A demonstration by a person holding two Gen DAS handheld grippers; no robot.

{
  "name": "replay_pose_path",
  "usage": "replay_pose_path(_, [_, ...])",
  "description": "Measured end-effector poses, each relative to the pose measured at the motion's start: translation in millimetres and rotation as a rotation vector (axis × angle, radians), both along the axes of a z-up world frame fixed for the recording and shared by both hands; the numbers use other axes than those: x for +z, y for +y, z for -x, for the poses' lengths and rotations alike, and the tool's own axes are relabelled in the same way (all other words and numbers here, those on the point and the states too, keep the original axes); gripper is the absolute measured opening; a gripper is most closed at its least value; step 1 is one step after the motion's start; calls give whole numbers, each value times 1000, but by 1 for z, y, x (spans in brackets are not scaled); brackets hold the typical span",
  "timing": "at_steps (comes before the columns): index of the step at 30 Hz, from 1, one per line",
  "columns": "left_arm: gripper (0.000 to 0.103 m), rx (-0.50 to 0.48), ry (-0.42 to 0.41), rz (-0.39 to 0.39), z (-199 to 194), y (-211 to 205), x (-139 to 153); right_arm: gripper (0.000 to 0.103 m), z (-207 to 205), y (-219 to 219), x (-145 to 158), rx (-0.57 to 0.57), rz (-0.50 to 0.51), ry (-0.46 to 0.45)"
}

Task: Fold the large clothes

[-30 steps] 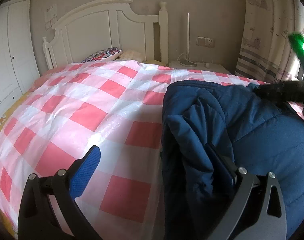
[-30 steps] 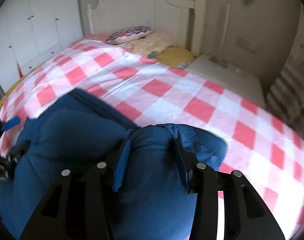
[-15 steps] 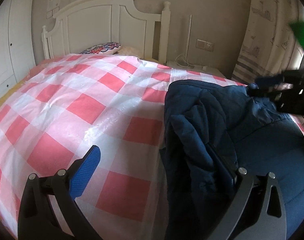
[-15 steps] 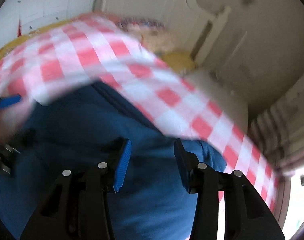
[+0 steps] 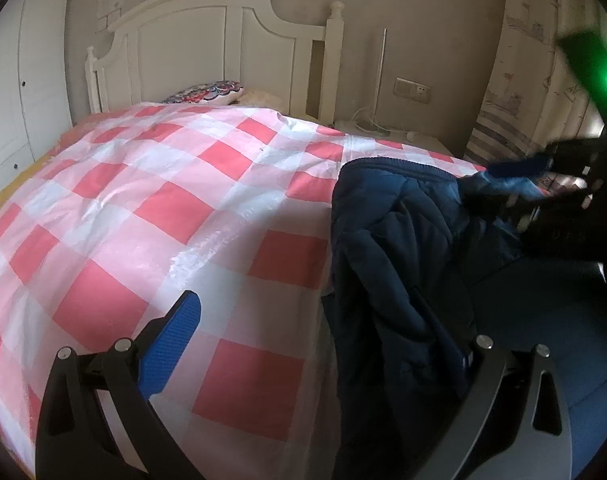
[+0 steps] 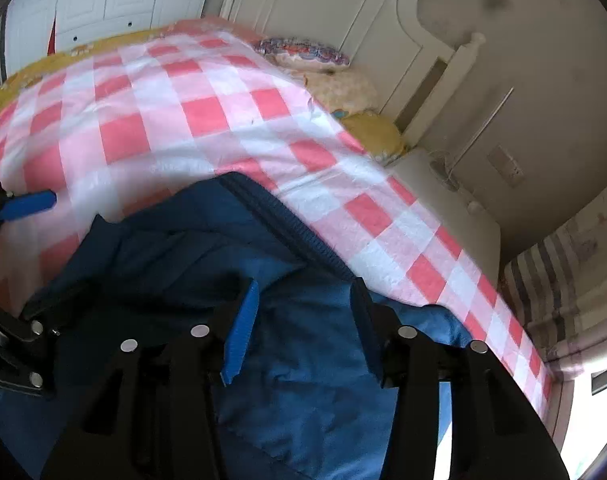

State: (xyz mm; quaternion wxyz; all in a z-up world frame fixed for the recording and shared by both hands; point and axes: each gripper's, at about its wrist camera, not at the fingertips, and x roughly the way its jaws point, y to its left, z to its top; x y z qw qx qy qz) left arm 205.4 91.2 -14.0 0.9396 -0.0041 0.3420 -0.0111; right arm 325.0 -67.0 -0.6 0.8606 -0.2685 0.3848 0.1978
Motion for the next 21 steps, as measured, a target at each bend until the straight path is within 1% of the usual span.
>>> replay_pose_path(1, [101, 0, 4, 3, 0, 1, -1, 47, -2, 2, -8, 0, 20, 20])
replay_pose_path(2, [101, -2, 6, 6, -1, 1, -1, 47, -3, 2, -7, -1, 20, 24])
replay_pose_path(5, [101, -4, 5, 9, -1, 2, 0, 47, 4, -2, 4, -25, -12, 46])
replay_pose_path(6, [101, -4, 4, 10, -1, 2, -1, 47, 14, -8, 12, -31, -52, 42])
replay_pose_path(9, [101, -8, 7, 21, -1, 3, -1, 48, 63, -28, 38, 2, -224, -11])
replay_pose_path(10, [101, -10, 9, 27, -2, 3, -1, 54, 85, -36, 44, 21, -274, -34])
replay_pose_path(11, [101, -12, 10, 30, -2, 4, -1, 60, 103, -41, 47, 39, -304, -56])
replay_pose_path(12, [101, -15, 12, 35, -2, 4, -1, 75, 122, -45, 47, 59, -328, -79])
replay_pose_path(13, [101, -17, 14, 40, -3, 5, -1, 86, 133, -47, 44, 72, -339, -86])
replay_pose_path(14, [101, -18, 15, 43, -3, 5, -1, 86, 145, -46, 30, 98, -338, -51])
replay_pose_path(15, [101, -25, 13, 48, -3, 5, -1, 86, 150, -40, 7, 118, -295, 16])
replay_pose_path(16, [101, -35, 13, 47, -3, 4, -2, 86, 159, -40, -7, 119, -284, -37])
replay_pose_path(17, [101, -35, 12, 44, -2, 4, -2, 86, 163, -43, -8, 117, -304, -54])
replay_pose_path(19, [101, -25, 11, 25, -2, 2, -2, 86, 166, -51, -3, 94, -335, -29])
replay_pose_path(21, [101, -27, 17, 29, -3, 2, -2, 86, 174, -55, 1, 74, -335, -39])
